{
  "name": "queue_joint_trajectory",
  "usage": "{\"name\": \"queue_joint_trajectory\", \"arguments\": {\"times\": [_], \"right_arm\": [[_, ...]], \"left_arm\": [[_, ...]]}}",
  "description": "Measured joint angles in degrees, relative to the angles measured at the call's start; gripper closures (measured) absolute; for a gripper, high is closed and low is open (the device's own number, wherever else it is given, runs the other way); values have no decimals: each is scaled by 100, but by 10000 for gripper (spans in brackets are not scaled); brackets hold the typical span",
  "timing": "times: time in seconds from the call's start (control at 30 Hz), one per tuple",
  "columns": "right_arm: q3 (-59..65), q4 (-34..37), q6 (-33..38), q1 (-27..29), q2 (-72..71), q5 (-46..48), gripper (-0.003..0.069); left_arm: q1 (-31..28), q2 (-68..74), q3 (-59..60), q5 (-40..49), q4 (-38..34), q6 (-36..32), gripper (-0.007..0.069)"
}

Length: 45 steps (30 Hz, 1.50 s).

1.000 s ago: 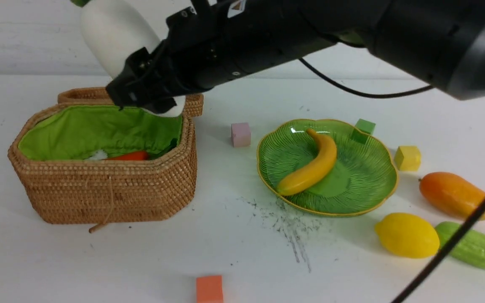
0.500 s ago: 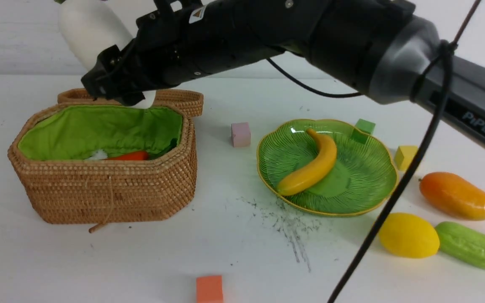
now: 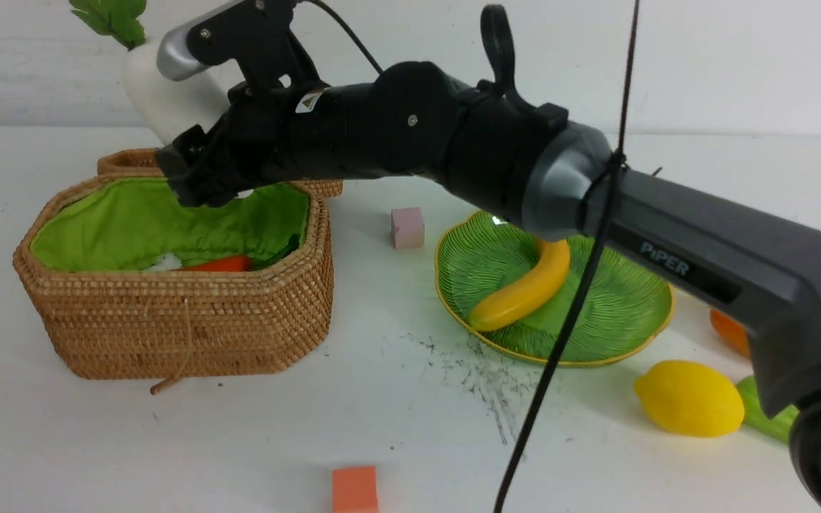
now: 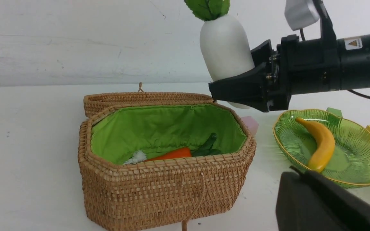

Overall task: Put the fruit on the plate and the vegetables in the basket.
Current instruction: Take a daikon with your right arm and place it on the basket on the left, then use the right arm to grab a lemon and put it into the right plate

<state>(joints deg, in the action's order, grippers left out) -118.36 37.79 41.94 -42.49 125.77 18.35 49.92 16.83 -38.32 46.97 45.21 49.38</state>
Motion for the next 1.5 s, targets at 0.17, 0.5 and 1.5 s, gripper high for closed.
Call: {"name": "queue_joint_trajectory", "arguments": {"times": [0.17, 0.5, 1.5], "right_arm": [[0, -12, 11, 0, 166, -260, 151], [0, -85, 11, 0, 277, -305, 91], [82, -3266, -3127, 110, -2327, 5323, 669]], "left_arm": [[0, 0, 0, -143, 0, 11, 633], [0, 0, 0, -300, -164, 11, 633], [0, 0, 0, -636, -779, -98, 620]]}}
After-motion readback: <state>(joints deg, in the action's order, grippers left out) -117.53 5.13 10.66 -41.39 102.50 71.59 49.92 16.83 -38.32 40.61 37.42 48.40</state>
